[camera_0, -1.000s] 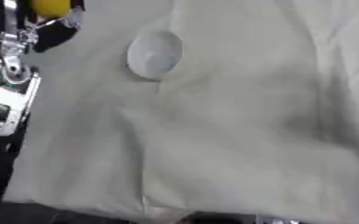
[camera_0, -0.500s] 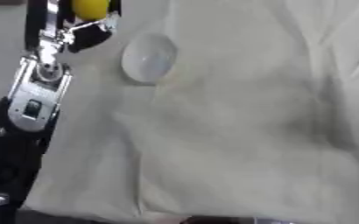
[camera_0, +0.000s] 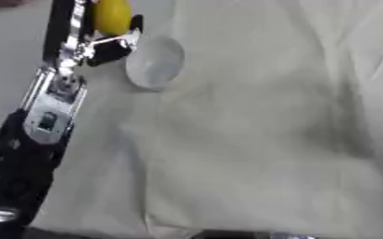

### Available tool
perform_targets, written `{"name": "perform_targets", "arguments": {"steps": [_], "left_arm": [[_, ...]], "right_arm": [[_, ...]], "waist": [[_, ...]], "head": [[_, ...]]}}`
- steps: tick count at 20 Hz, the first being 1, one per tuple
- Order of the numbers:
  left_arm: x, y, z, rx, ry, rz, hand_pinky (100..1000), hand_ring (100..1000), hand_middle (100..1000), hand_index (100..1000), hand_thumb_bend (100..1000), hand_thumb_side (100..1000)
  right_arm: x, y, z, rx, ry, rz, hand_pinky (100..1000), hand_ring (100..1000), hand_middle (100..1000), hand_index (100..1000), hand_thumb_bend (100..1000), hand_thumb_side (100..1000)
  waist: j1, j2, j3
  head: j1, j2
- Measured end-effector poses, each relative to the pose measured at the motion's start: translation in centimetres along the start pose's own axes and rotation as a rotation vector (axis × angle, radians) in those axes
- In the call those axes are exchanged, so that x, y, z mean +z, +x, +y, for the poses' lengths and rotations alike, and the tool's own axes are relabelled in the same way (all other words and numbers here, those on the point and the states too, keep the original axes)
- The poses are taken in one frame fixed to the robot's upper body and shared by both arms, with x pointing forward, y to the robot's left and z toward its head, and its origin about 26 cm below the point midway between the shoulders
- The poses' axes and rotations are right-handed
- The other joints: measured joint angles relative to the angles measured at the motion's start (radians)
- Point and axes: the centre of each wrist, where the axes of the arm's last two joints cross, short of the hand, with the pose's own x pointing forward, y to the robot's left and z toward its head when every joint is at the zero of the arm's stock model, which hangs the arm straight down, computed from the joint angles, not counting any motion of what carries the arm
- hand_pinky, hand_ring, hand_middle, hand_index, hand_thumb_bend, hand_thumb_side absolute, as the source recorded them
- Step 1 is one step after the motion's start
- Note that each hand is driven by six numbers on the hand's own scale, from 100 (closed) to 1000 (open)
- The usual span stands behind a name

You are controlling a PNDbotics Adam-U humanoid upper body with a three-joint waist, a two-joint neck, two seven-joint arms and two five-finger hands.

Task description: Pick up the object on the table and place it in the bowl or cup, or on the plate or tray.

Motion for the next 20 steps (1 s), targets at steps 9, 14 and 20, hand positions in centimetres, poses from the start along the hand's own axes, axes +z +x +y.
{"name": "perform_targets", "arguments": {"steps": [9, 14, 20], "left_arm": [[0.8, -0.7, -1.0, -0.014, -0.078, -0.005, 100, 164, 100, 237, 121, 100], [1.2, -1.1, -1.4, -0.021, -0.104, -0.002, 100, 307, 218, 382, 207, 100], [1.4, -1.1, -1.7, -0.047, -0.173, -0.042, 534, 742, 669, 849, 673, 703]], "right_arm": [[0.0, 0.0, -0.1, 0.001, 0.007, -0.003, 277, 623, 787, 785, 100, 897], [0.0, 0.0, 0.0, -0.001, 0.008, -0.004, 277, 622, 787, 784, 100, 897], [0.0, 0.0, 0.0, -0.001, 0.008, -0.004, 277, 622, 788, 784, 100, 896]], "waist": [[0.002, 0.000, 0.000], [0.002, 0.000, 0.000], [0.003, 0.000, -0.001]], "head": [[-0.020, 0.000], [-0.035, 0.000], [-0.051, 0.001]]}}
